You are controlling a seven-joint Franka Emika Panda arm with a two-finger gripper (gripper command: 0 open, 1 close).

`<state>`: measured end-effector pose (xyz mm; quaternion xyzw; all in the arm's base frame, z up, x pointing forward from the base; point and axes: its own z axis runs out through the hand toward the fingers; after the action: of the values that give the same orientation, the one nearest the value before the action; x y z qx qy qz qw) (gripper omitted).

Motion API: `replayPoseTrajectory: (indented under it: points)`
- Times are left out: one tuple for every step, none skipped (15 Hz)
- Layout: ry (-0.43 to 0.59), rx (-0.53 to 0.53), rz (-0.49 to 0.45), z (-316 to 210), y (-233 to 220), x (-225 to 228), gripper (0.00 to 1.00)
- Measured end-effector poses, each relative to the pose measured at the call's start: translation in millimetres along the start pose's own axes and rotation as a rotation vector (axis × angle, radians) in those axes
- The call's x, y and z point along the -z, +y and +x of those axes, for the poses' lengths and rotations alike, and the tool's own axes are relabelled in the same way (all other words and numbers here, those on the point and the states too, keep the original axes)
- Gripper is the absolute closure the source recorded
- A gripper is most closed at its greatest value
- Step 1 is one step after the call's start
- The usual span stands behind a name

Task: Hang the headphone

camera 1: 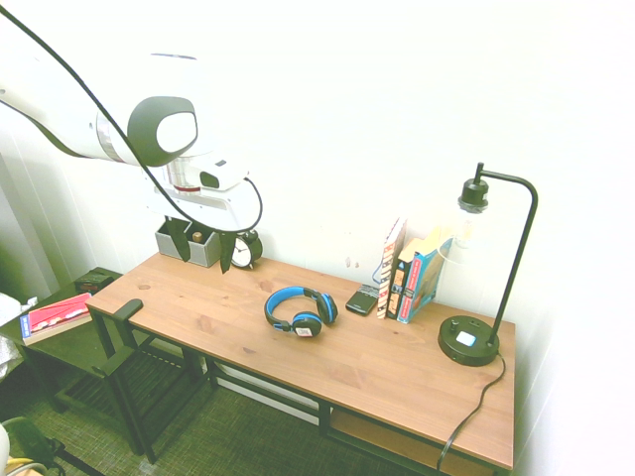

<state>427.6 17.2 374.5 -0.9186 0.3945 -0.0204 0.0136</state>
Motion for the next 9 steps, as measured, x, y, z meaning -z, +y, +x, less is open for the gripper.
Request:
replayPoseTrajectory:
  points:
    - [-0.002,-0.002,-0.002,0.0,0.1,-0.6,0.00]
    - [-0.003,-0.005,-0.007,0.1,0.5,-2.0,0.00]
    - [-0.004,-0.006,-0.012,1.7,1.0,-5.4,0.00]
    - [0.004,-0.003,-0.015,6.3,0.9,-11.7,0.00]
    - [0.016,0.001,-0.015,14.1,-1.9,-21.6,0.00]
    - [0.020,0.005,-0.014,24.5,-8.5,-34.9,0.00]
    - [0.019,0.011,-0.014,36.5,-18.3,-50.1,0.00]
    - [0.017,0.014,-0.017,49.8,-28.8,-64.5,0.00]
    - [0.015,0.015,-0.024,64.8,-39.4,-78.7,0.00]
